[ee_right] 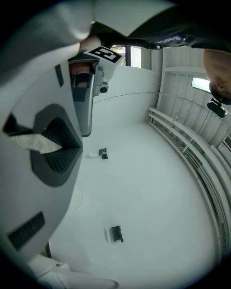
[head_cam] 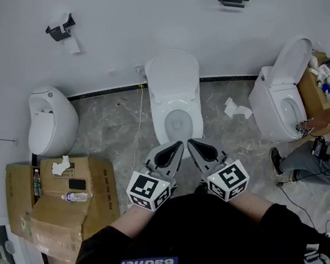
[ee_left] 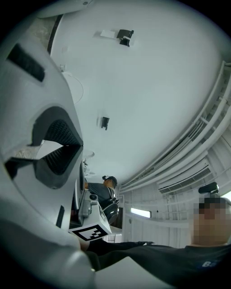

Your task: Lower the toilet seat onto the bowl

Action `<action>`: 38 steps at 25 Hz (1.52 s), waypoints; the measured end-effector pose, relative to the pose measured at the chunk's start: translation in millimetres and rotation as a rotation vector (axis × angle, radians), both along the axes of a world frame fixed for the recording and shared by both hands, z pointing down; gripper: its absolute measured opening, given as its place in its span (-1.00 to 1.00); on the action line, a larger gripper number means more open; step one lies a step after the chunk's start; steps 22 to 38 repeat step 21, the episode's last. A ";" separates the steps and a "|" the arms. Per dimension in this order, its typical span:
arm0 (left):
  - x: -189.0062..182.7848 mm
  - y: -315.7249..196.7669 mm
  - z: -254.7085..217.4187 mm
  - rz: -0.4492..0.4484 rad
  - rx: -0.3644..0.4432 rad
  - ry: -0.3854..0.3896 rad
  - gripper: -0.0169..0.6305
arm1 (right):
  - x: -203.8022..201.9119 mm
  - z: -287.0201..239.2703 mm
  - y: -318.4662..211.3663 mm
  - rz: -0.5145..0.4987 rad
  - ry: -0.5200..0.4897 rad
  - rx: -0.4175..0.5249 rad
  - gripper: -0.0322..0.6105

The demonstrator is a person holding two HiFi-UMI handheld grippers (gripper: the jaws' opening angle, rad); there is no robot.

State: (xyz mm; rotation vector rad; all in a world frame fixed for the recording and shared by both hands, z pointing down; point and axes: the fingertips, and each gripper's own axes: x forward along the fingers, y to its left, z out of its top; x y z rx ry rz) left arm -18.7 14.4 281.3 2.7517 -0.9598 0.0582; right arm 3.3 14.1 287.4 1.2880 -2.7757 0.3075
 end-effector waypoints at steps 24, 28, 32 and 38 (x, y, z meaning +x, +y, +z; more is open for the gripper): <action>-3.5 6.0 -1.0 0.006 -0.004 0.007 -0.90 | 1.0 -1.2 4.7 0.014 0.015 0.002 -0.81; -3.5 6.0 -1.0 0.006 -0.004 0.007 -0.90 | 1.0 -1.2 4.7 0.014 0.015 0.002 -0.81; -3.5 6.0 -1.0 0.006 -0.004 0.007 -0.90 | 1.0 -1.2 4.7 0.014 0.015 0.002 -0.81; -3.5 6.0 -1.0 0.006 -0.004 0.007 -0.90 | 1.0 -1.2 4.7 0.014 0.015 0.002 -0.81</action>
